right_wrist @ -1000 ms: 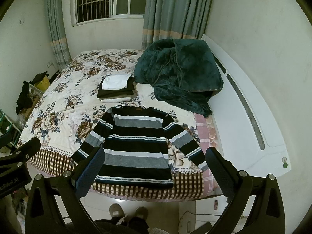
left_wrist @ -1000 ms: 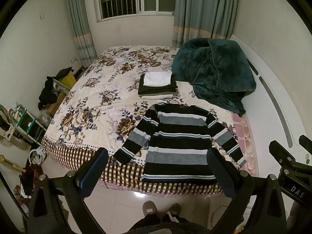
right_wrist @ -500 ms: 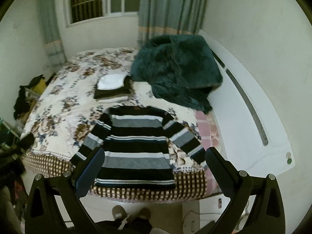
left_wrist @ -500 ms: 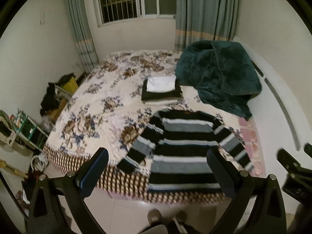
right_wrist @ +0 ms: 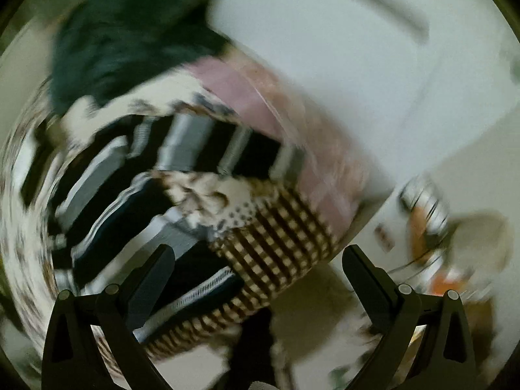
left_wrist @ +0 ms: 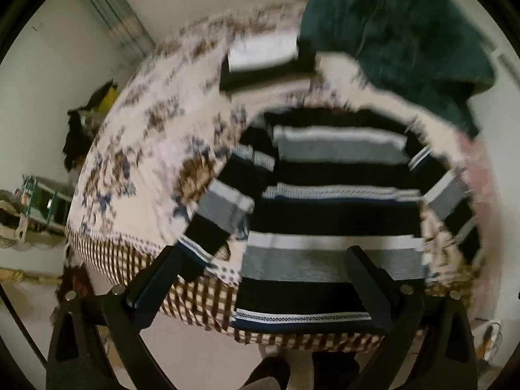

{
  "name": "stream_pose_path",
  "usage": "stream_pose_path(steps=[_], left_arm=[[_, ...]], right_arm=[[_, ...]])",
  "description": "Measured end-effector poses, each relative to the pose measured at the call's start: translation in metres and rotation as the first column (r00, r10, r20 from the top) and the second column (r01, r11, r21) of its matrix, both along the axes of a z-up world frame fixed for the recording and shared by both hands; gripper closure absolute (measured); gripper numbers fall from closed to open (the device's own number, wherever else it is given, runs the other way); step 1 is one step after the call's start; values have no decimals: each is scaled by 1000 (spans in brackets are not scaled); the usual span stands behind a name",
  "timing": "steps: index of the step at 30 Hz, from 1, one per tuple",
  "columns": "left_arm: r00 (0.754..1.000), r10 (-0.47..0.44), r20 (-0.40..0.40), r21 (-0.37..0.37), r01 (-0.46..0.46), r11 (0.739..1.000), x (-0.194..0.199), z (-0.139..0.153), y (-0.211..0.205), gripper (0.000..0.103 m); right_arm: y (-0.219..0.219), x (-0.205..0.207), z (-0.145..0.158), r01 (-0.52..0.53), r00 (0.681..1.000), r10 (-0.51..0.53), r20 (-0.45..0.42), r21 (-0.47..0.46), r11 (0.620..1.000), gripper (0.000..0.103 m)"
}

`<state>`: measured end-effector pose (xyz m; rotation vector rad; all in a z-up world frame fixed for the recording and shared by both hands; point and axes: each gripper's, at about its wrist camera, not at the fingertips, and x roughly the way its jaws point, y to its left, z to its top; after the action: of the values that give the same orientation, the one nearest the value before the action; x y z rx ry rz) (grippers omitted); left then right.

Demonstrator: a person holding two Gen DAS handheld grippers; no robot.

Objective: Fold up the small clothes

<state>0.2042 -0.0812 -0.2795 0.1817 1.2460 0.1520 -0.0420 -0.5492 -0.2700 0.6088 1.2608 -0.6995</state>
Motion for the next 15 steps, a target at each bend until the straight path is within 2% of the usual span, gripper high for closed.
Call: stream_pose_path(steps=[2,4,6,9,12,14,15], left_arm=[[998,25,-58,12,-25,1000,15,-38,-13,0],[991,56,-122,30,-53,998,30,-81,-23,0],[982,78,-169,44,-72,996,39,-119,-27,0],[967,108,-232,59,-97,994,52,-165,-32,0],[953,138,-269,55,-128,990,64,-207,-33,0],[949,154,-274,64,-142,988,73,-228,-33,0],[947,163,-276,65,-151,986,77,-238,-32,0]], right_arm=[[-35,-1,-53,108,994,-107,-15,100,989,1],[-69,2,-113,210,978,-208,-31,212,955,1],[-83,-2,-160,312,950,-308,-58,271,911,2],[-106,-5,-223,458,884,-461,-77,341,821,7],[-126,-7,-266,558,803,-594,-33,388,733,13],[-135,-5,-285,597,757,-654,8,399,696,21],[-139,-2,-293,609,744,-668,16,396,688,27]])
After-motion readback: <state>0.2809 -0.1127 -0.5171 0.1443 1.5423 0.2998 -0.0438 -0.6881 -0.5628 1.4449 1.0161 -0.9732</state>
